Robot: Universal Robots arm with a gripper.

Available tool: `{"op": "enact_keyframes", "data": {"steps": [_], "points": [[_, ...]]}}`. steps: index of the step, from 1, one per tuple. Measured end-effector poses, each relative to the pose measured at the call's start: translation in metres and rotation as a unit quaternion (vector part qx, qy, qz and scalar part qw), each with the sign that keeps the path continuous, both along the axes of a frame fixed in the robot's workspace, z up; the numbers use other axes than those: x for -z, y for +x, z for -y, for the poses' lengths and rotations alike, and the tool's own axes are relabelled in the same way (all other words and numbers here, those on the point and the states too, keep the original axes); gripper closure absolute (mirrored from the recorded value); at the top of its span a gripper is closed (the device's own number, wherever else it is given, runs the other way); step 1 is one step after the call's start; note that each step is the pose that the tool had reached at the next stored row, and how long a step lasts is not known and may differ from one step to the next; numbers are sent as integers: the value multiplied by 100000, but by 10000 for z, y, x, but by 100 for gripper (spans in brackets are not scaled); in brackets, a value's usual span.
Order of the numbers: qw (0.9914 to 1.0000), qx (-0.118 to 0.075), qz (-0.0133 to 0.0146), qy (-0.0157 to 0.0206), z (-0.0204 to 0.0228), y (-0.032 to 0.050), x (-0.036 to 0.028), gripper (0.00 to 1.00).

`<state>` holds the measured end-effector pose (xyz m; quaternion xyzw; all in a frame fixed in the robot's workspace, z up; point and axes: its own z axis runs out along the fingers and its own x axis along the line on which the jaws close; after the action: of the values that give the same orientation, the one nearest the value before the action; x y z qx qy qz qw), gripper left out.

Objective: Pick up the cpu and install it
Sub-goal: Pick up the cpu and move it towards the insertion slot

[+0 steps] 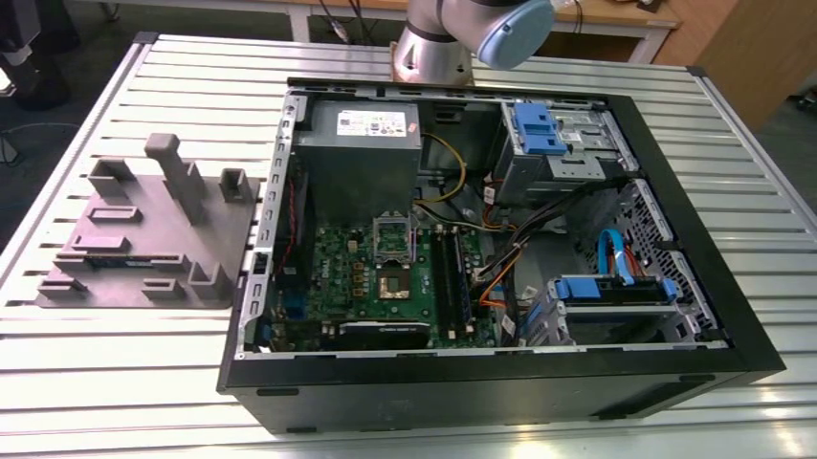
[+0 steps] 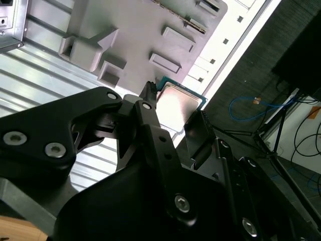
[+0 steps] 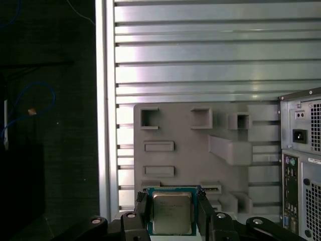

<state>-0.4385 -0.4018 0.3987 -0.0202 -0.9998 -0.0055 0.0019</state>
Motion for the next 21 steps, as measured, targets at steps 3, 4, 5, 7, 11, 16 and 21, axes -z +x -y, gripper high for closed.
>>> {"op": "enact_keyframes", "data": {"steps": [3,4,5,7,11,16,21], "points": [[100000,1,4,4,0,0,-15,53],[100000,-1,0,1,0,0,-20,53],[100000,1,6,4,0,0,-24,53],[100000,1,3,2,0,0,-32,53],[100000,1,0,1,0,0,-43,53],[100000,0,0,2,0,0,-59,53],[100000,1,-4,-1,0,0,-72,53]]}}
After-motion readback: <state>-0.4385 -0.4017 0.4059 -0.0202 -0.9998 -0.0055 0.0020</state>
